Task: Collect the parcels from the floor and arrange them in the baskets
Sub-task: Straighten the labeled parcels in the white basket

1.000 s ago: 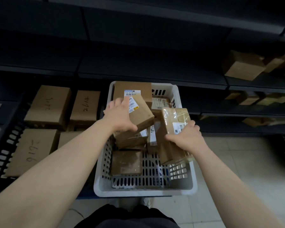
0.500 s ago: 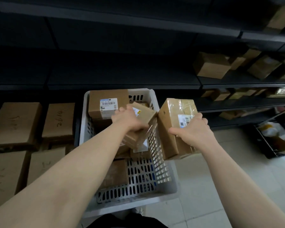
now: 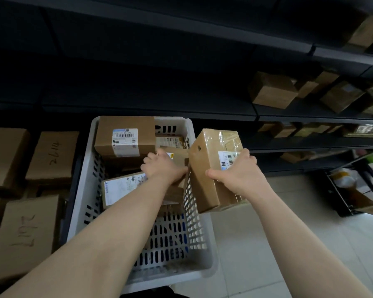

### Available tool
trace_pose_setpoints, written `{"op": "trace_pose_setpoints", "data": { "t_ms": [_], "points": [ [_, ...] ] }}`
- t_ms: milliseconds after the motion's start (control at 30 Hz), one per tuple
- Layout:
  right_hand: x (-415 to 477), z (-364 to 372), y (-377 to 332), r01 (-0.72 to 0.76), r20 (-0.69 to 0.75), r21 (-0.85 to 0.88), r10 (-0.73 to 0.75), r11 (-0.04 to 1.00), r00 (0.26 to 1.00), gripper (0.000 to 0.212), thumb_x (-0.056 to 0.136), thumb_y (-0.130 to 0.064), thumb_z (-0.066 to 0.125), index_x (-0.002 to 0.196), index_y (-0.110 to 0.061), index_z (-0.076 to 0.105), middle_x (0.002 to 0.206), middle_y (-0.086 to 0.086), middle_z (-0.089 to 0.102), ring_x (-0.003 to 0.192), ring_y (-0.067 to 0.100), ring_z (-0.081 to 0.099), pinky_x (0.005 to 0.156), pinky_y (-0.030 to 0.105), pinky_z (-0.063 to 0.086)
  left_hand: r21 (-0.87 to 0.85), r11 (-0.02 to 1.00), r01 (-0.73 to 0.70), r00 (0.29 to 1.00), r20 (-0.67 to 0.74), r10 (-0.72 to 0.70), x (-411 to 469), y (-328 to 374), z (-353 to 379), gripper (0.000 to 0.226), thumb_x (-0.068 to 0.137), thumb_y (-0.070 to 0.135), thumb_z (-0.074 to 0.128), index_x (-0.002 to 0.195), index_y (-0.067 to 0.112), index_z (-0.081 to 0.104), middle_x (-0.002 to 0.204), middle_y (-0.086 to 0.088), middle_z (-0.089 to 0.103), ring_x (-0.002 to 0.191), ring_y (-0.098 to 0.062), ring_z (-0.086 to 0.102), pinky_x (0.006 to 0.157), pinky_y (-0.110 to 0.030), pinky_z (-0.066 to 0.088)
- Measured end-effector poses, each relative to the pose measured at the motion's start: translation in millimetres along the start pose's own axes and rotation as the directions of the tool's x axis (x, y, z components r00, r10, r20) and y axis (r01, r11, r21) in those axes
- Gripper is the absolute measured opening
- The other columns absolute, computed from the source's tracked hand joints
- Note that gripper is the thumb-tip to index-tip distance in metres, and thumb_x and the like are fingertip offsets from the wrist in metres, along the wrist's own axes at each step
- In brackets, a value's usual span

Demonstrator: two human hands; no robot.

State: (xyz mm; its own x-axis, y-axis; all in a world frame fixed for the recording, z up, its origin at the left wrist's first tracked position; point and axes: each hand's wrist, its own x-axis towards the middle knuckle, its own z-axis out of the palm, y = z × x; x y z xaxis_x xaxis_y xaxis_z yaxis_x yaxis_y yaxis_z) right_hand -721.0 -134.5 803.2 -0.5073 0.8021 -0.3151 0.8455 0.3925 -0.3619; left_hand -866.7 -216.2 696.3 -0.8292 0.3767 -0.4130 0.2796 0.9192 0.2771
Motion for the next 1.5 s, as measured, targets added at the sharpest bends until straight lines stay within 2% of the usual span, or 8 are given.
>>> {"op": "trace_pose_setpoints", "data": {
  "t_ms": [300,600,800,1000,1233,1333,1400,1500],
  "points": [
    [17,-11,13,0.023,0.014,0.028,-0.023,0.999,1.0,0.093,0.066,-0.053,0.078,0.133,-0.011,0.029,0.114,0.004,0.036,0.107,0.025,0.048,0.082,0.038,0.048,-0.004,0.998,0.067,0.996,0.056,-0.067,9,9,-4,0.115,0.058,0.087,0.056,0.145,0.019,0.024,0.133,-0.019,0.044,0.121,-0.035,0.045,0.091,-0.042,0.041],
    [26,-6,14,0.055,0.043,0.034,-0.056,0.998,0.997,0.103,0.066,-0.054,0.078,0.141,-0.008,0.025,0.131,0.011,0.04,0.112,0.027,0.048,0.081,0.036,0.046,-0.127,0.986,0.112,0.986,0.138,-0.094,9,-4,14,0.111,0.061,0.08,0.061,0.145,0.019,0.022,0.133,-0.019,0.039,0.122,-0.035,0.041,0.098,-0.043,0.041],
    [29,2,17,0.039,0.067,0.012,-0.039,0.999,0.997,0.102,0.066,-0.054,0.077,0.14,-0.007,0.026,0.133,0.011,0.039,0.113,0.028,0.049,0.081,0.036,0.046,-0.145,0.989,-0.008,0.978,0.204,0.038,16,-21,44,0.092,0.076,0.049,0.073,0.146,0.017,0.023,0.131,-0.016,0.038,0.121,-0.034,0.043,0.101,-0.044,0.043],
    [33,7,12,0.043,0.088,-0.005,-0.043,0.999,0.995,0.099,0.066,-0.054,0.078,0.137,-0.007,0.028,0.132,0.011,0.04,0.112,0.028,0.05,0.082,0.038,0.048,0.074,0.962,-0.264,0.932,0.275,0.235,22,-40,43,0.131,0.059,0.047,0.084,0.153,0.024,-0.005,0.145,-0.011,0.031,0.133,-0.034,0.032,0.106,-0.045,0.037],
    [30,17,-2,0.088,0.136,-0.012,-0.086,0.996,0.987,0.101,0.062,-0.056,0.078,0.137,-0.009,0.028,0.13,0.01,0.041,0.112,0.028,0.05,0.089,0.044,0.052,0.144,0.935,-0.325,0.944,0.11,0.311,20,-57,44,0.117,0.06,0.058,0.079,0.152,0.022,0.016,0.138,-0.006,0.043,0.124,-0.026,0.044,0.102,-0.04,0.04],
    [26,22,-10,0.115,0.171,-0.007,-0.112,0.993,0.979,0.104,0.062,-0.056,0.077,0.14,-0.009,0.026,0.131,0.01,0.04,0.113,0.027,0.05,0.089,0.044,0.052,0.067,0.974,-0.218,0.976,0.036,0.216,16,-80,33,0.072,0.063,0.048,0.081,0.119,0.018,0.046,0.12,-0.005,0.054,0.109,-0.025,0.054,0.088,-0.037,0.049],
    [24,26,-16,0.136,0.191,-0.011,-0.132,0.991,0.973,0.108,0.063,-0.056,0.077,0.143,-0.008,0.023,0.133,0.011,0.039,0.115,0.028,0.049,0.09,0.044,0.052,0.127,0.982,-0.142,0.981,0.151,0.123,14,-101,26,0.043,0.072,0.045,0.075,0.096,0.017,0.052,0.111,-0.006,0.062,0.099,-0.024,0.059,0.078,-0.033,0.05],
    [18,33,-22,0.164,0.21,-0.018,-0.156,0.986,0.965,0.11,0.062,-0.057,0.077,0.144,-0.01,0.023,0.132,0.01,0.04,0.114,0.027,0.049,0.089,0.045,0.052,0.243,0.967,-0.08,0.911,0.412,-0.028,11,-132,30,0.055,0.078,0.044,0.074,0.118,0.01,0.056,0.116,-0.007,0.061,0.104,-0.022,0.058,0.086,-0.029,0.048]
  ]
}}
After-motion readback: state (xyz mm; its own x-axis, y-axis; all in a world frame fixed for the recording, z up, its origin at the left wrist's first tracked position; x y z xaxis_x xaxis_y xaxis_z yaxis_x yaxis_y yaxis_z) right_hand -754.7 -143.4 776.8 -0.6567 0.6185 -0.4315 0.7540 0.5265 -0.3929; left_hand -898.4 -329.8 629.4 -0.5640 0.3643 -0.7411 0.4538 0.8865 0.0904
